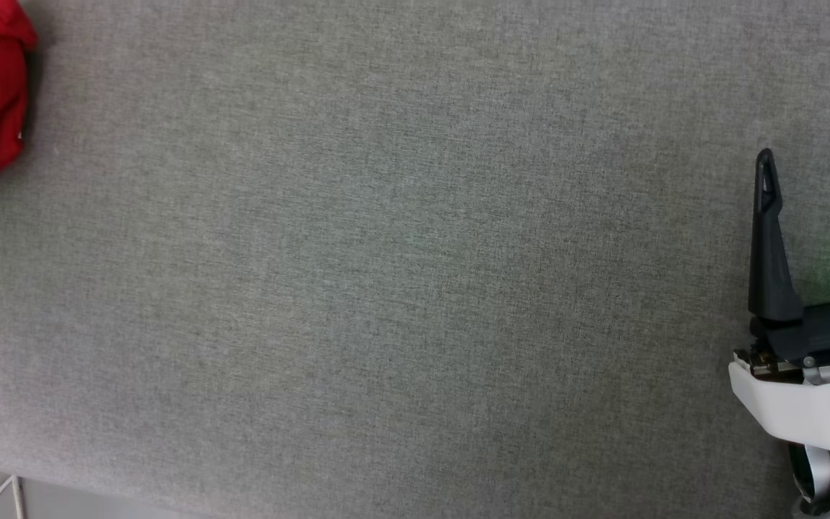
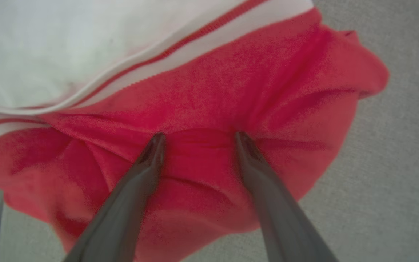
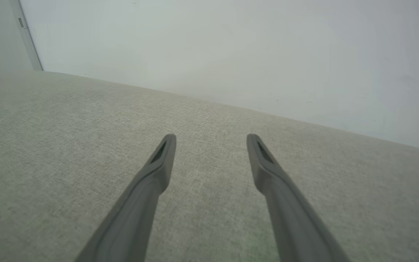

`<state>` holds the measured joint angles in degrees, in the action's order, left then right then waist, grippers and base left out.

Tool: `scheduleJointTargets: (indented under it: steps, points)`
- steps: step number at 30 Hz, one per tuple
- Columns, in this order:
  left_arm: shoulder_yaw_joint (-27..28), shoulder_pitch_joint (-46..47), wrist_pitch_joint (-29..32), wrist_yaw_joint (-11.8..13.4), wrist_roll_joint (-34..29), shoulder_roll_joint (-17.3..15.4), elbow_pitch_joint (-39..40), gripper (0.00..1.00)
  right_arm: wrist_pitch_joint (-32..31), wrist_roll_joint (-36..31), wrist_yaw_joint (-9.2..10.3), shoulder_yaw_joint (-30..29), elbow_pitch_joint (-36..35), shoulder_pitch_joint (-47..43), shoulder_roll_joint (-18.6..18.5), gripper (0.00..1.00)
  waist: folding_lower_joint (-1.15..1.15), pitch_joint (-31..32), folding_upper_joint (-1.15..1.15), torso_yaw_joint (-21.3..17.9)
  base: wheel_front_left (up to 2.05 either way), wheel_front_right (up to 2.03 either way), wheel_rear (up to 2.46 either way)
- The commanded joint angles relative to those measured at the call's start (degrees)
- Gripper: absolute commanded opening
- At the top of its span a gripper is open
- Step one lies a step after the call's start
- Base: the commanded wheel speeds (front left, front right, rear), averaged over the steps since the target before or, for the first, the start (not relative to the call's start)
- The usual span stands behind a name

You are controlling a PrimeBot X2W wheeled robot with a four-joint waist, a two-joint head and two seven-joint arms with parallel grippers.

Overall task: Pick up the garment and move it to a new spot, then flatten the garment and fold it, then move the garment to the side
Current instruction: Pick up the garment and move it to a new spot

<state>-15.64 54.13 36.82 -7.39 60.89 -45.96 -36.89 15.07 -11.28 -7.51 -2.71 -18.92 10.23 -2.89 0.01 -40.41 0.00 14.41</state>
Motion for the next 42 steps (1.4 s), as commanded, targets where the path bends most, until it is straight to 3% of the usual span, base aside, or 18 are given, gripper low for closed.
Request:
scheduleJointTargets:
  steps: [1, 8, 9, 10, 14, 23, 31, 37, 42]
  points:
    - [-1.4, -0.5, 2.0, 0.0, 2.1, 0.3, -1.0, 1.00, 0.2, -0.5, 0.04, 0.1, -0.5, 1.1, -0.3, 1.00, -0.01, -0.9, 0.00, -0.4, 0.00, 0.00, 0.00]
    - [-6.1, 0.0, 3.9, 0.0, 4.2, 2.2, -3.7, 0.98, 0.2, -0.3, 0.04, 0.3, -0.2, 2.0, -0.3, 1.00, -0.01, -1.5, 0.00, -1.0, 0.00, 0.00, 0.00]
    - [-6.6, 0.3, 3.8, 0.0, 4.4, 2.2, -3.8, 0.31, 0.2, -0.1, 0.04, 0.3, -0.1, 2.0, -0.3, 1.00, -0.01, -1.5, 0.00, -1.0, 0.00, 0.00, 0.00]
    - [-7.3, 0.3, 3.9, 0.0, 4.6, 2.1, -3.5, 0.00, 0.2, 0.0, 0.04, 0.3, 0.0, 2.1, -0.3, 1.00, -0.01, -1.3, 0.00, -1.0, 0.00, 0.00, 0.00]
    - [-8.1, 1.2, 1.6, 0.0, 5.7, 0.0, -2.6, 0.00, 0.2, 0.4, 0.03, 0.3, 0.4, 1.8, -0.2, 1.00, -0.01, 0.2, 0.00, -1.1, 0.00, 0.00, 0.00]
    - [-12.6, 4.2, -4.0, 0.0, 2.3, -7.9, 3.7, 0.00, 0.2, 3.0, 0.04, 1.8, 2.7, 0.6, 0.0, 1.00, -0.01, 7.3, 0.00, -1.6, 0.00, 0.00, 0.00]
    - [-17.4, 9.3, -4.0, 0.0, -0.2, -12.8, 12.7, 0.00, 0.2, 7.1, 0.03, 2.0, 5.3, -0.1, 0.0, 1.00, -0.01, 13.5, 0.00, -3.2, 0.00, 0.00, 0.00]
    - [-21.4, 14.5, -1.9, 0.0, -2.3, -12.9, 19.1, 0.00, 0.2, 9.8, 0.04, 2.4, 7.0, -0.9, 0.0, 1.00, -0.01, 17.5, 0.00, -5.6, 0.00, 0.00, 0.00]
    - [-25.1, 19.5, -0.1, 0.0, -3.8, -10.2, 23.8, 0.00, 0.2, 11.4, 0.04, 2.3, 8.0, -1.4, 0.0, 1.00, -0.01, 19.7, 0.00, -7.9, 0.00, 0.00, 0.00]
